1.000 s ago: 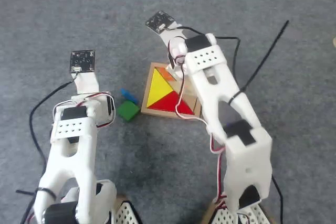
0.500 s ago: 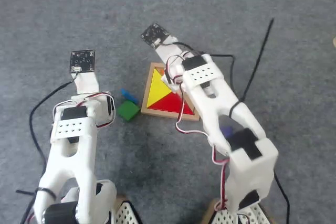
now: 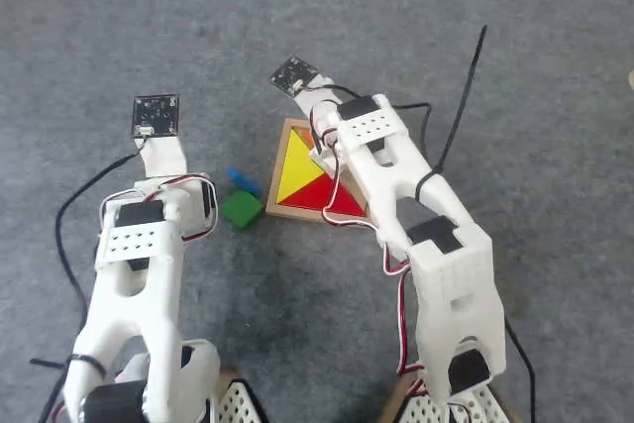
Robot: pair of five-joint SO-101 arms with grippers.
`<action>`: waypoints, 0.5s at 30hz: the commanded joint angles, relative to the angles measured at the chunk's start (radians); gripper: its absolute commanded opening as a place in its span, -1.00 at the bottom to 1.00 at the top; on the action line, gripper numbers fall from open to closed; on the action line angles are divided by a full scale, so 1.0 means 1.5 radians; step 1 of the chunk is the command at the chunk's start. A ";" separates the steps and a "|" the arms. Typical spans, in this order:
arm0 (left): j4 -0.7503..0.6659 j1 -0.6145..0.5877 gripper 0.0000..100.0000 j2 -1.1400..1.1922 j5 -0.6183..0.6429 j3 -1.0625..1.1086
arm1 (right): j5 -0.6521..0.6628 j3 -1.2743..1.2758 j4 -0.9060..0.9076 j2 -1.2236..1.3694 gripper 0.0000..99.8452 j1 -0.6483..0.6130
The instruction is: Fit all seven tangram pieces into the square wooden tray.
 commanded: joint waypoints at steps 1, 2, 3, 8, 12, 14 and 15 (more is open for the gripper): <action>-0.013 0.004 -0.73 -0.001 -0.009 -0.005 | 0.008 -0.037 -0.009 -0.003 -0.51 -0.012; -0.013 0.004 -0.73 -0.001 -0.009 -0.005 | 0.011 -0.038 -0.013 0.001 -0.48 -0.013; -0.013 0.004 -0.73 -0.001 -0.009 -0.005 | 0.011 -0.042 -0.017 0.005 -0.47 -0.013; -0.013 0.004 -0.73 -0.001 -0.009 -0.005 | 0.012 -0.085 -0.015 0.039 -0.46 -0.017; -0.013 0.004 -0.73 -0.001 -0.009 -0.005 | 0.013 -0.118 -0.015 0.073 -0.50 -0.018; -0.013 0.004 -0.73 -0.001 -0.009 -0.005 | 0.013 -0.132 -0.015 0.091 -0.64 -0.018; -0.013 0.004 -0.73 -0.001 -0.009 -0.005 | 0.010 -0.142 -0.015 0.098 -0.72 -0.018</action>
